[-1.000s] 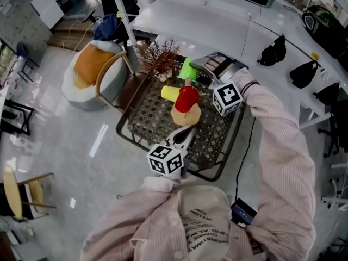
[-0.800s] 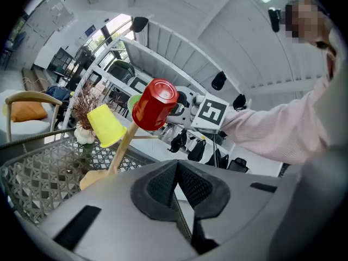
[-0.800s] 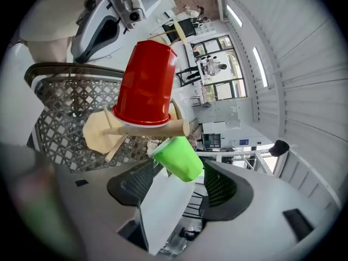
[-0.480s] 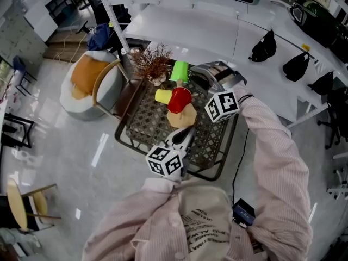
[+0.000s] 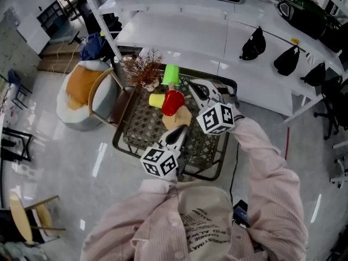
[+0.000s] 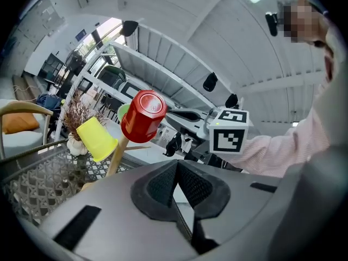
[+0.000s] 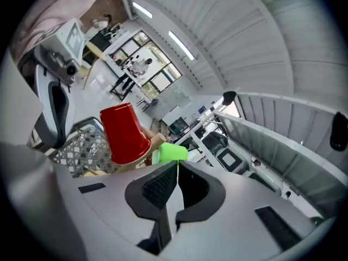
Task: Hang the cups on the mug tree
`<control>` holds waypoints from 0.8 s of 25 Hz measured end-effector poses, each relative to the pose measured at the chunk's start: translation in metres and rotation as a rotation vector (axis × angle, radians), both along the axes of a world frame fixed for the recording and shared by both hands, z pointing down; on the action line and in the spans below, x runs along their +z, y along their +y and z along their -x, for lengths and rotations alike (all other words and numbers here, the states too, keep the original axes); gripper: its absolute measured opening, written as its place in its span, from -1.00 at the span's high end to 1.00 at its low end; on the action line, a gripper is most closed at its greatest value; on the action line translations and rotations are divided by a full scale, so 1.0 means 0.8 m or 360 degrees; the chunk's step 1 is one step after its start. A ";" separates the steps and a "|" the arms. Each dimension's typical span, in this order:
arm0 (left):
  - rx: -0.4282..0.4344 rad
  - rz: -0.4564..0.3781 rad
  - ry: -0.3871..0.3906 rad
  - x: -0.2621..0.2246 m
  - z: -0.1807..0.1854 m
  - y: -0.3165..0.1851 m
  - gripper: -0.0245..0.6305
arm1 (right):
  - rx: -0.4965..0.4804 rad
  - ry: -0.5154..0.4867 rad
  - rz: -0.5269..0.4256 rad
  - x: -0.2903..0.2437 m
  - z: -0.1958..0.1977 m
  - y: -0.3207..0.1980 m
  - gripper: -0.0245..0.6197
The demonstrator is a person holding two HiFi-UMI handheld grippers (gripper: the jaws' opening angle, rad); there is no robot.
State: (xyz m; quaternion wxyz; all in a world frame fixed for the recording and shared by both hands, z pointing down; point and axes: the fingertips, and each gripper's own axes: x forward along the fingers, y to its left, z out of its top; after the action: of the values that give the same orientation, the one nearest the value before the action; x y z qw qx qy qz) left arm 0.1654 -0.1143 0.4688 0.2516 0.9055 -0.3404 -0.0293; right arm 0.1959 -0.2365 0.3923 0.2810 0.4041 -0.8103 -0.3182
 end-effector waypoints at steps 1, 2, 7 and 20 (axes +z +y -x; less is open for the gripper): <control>0.0004 -0.0008 -0.0007 -0.001 0.002 -0.002 0.93 | 0.0033 -0.0069 0.0029 -0.001 -0.004 0.003 0.91; 0.0009 -0.0013 -0.0012 -0.002 0.004 -0.003 0.93 | 0.0066 -0.0137 0.0060 -0.002 -0.007 0.006 0.91; 0.0029 -0.0028 -0.0037 -0.010 0.015 -0.006 0.93 | 0.0231 -0.0477 0.0226 0.001 -0.026 0.021 0.92; -0.0054 -0.0083 -0.0102 -0.021 0.080 -0.018 0.93 | 0.0427 -0.1301 0.0611 0.019 -0.034 0.071 0.92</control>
State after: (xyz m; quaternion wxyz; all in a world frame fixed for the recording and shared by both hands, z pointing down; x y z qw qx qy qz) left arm 0.1016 -0.1285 0.4523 0.2164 0.9063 -0.3627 -0.0134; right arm 0.2233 -0.1799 0.4075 0.0471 0.5381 -0.8393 0.0617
